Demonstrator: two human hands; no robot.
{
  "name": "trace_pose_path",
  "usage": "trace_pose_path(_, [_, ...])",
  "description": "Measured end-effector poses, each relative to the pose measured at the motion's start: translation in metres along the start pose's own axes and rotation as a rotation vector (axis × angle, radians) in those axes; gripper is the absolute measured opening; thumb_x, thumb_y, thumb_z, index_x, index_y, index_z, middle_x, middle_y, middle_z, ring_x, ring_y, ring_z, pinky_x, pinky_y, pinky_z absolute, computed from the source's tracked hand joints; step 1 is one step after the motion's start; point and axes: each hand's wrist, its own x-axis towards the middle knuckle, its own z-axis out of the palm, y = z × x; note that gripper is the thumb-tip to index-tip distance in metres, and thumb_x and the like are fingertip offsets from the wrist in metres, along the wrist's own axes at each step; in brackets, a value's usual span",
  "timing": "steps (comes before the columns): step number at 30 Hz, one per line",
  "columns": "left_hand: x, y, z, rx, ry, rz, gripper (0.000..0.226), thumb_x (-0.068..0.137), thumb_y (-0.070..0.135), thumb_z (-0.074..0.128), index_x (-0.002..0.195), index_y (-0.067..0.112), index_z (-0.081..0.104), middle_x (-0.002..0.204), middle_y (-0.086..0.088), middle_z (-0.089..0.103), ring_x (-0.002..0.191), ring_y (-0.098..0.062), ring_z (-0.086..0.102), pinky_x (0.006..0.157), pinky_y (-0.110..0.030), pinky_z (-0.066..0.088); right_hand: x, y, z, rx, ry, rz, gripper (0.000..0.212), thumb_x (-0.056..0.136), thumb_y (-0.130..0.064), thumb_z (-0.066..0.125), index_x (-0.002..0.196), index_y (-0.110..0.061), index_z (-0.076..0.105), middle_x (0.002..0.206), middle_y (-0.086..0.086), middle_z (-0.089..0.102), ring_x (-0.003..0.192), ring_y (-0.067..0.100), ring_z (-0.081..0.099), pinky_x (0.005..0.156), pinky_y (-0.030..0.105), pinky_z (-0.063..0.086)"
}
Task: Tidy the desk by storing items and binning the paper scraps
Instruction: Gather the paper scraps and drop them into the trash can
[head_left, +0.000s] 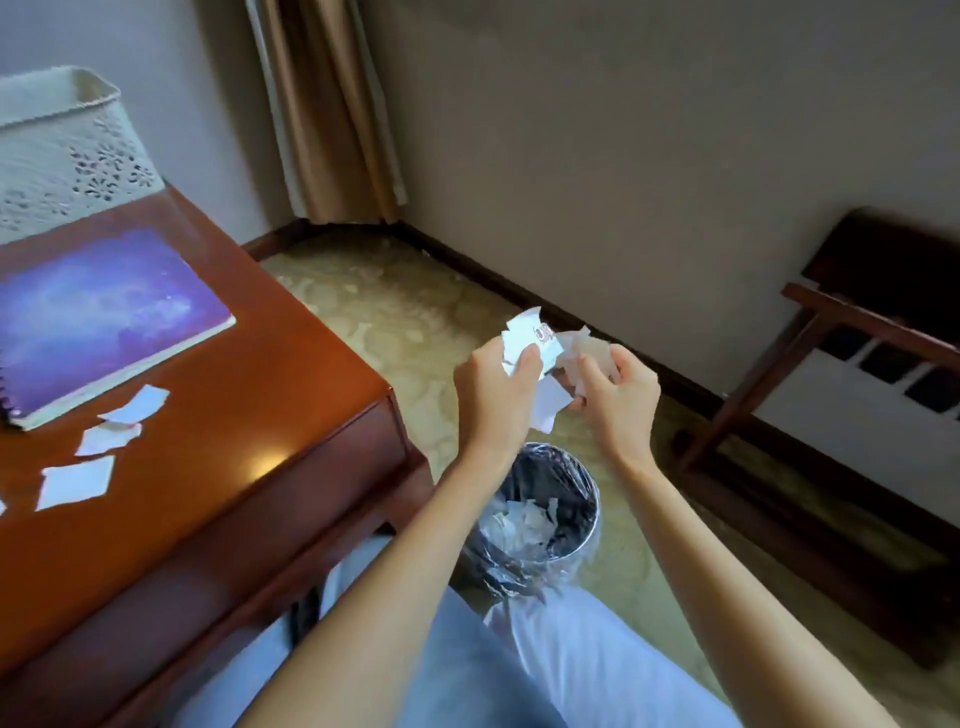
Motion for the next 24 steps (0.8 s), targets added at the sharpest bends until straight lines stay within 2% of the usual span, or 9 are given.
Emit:
trace_pose_path(3, [0.002, -0.039, 0.036, 0.080, -0.081, -0.157, 0.025, 0.089, 0.013, 0.054, 0.080, -0.010, 0.061, 0.065, -0.020, 0.056, 0.064, -0.025, 0.040, 0.049, -0.027, 0.024, 0.002, 0.047, -0.009, -0.145, -0.005, 0.099, 0.024, 0.081, -0.008, 0.053, 0.059, 0.001, 0.054, 0.055, 0.015, 0.054, 0.049, 0.007, 0.045, 0.049, 0.027, 0.034])
trace_pose_path(6, [0.007, -0.077, 0.056, 0.129, -0.142, -0.319, 0.027, 0.089, 0.011, 0.053, 0.079, -0.014, 0.057, 0.079, -0.036, 0.056, 0.069, -0.040, 0.040, 0.051, -0.025, 0.017, 0.007, 0.093, -0.006, -0.318, -0.085, 0.247, 0.034, 0.081, -0.008, 0.051, 0.052, -0.009, 0.031, 0.048, 0.000, 0.032, 0.039, 0.006, 0.052, 0.046, 0.022, 0.028])
trace_pose_path(9, [0.020, -0.117, 0.077, 0.197, -0.237, -0.450, 0.024, 0.088, 0.010, 0.053, 0.090, -0.012, 0.063, 0.092, -0.030, 0.065, 0.081, -0.040, 0.057, 0.052, -0.025, 0.029, 0.014, 0.140, 0.004, -0.421, -0.193, 0.398, 0.026, 0.078, -0.014, 0.049, 0.057, -0.005, 0.036, 0.053, 0.011, 0.043, 0.055, 0.032, 0.061, 0.048, 0.029, 0.034])
trace_pose_path(12, [0.033, -0.146, 0.097, 0.254, -0.301, -0.568, 0.019, 0.087, 0.010, 0.052, 0.081, -0.005, 0.061, 0.082, -0.021, 0.058, 0.056, -0.032, 0.055, 0.029, -0.022, 0.040, 0.018, 0.169, 0.012, -0.453, -0.275, 0.525, 0.031, 0.080, -0.010, 0.049, 0.055, -0.012, 0.031, 0.052, 0.001, 0.044, 0.044, 0.017, 0.058, 0.035, 0.017, 0.027])
trace_pose_path(14, [0.041, -0.162, 0.109, 0.292, -0.340, -0.636, 0.021, 0.088, 0.010, 0.052, 0.091, -0.007, 0.063, 0.083, -0.016, 0.056, 0.054, -0.029, 0.054, 0.025, -0.018, 0.037, 0.022, 0.185, 0.019, -0.468, -0.326, 0.585, 0.033, 0.079, -0.010, 0.053, 0.054, -0.015, 0.032, 0.058, 0.001, 0.050, 0.048, 0.019, 0.064, 0.035, 0.022, 0.030])
trace_pose_path(17, [0.050, -0.181, 0.125, 0.335, -0.398, -0.706, 0.021, 0.089, 0.008, 0.051, 0.096, -0.008, 0.062, 0.081, -0.013, 0.053, 0.046, -0.026, 0.052, 0.024, -0.016, 0.034, 0.029, 0.209, 0.032, -0.531, -0.380, 0.648, 0.029, 0.079, -0.010, 0.055, 0.056, -0.015, 0.037, 0.075, 0.015, 0.067, 0.057, 0.029, 0.069, 0.045, 0.030, 0.044])
trace_pose_path(20, [0.054, -0.201, 0.137, 0.352, -0.452, -0.769, 0.021, 0.090, 0.006, 0.049, 0.102, -0.008, 0.059, 0.086, -0.014, 0.057, 0.040, -0.021, 0.046, 0.023, -0.013, 0.029, 0.034, 0.227, 0.041, -0.530, -0.425, 0.713, 0.007, 0.086, -0.010, 0.051, 0.081, -0.007, 0.055, 0.091, 0.018, 0.066, 0.046, 0.021, 0.067, 0.042, 0.033, 0.051])
trace_pose_path(22, [0.054, -0.212, 0.142, 0.366, -0.502, -0.810, 0.026, 0.090, 0.005, 0.049, 0.109, -0.009, 0.059, 0.100, -0.020, 0.067, 0.035, -0.019, 0.045, 0.023, -0.013, 0.027, 0.035, 0.241, 0.044, -0.504, -0.452, 0.769, 0.022, 0.091, -0.016, 0.054, 0.110, -0.005, 0.056, 0.103, 0.018, 0.066, 0.031, 0.007, 0.058, 0.036, 0.028, 0.047])
trace_pose_path(24, [0.054, -0.220, 0.146, 0.382, -0.530, -0.834, 0.025, 0.090, 0.003, 0.048, 0.108, -0.010, 0.060, 0.109, -0.026, 0.066, 0.031, -0.017, 0.045, 0.022, -0.012, 0.024, 0.036, 0.250, 0.046, -0.500, -0.495, 0.818, 0.026, 0.092, -0.014, 0.055, 0.116, -0.006, 0.053, 0.115, 0.018, 0.062, 0.043, 0.013, 0.067, 0.041, 0.029, 0.049])
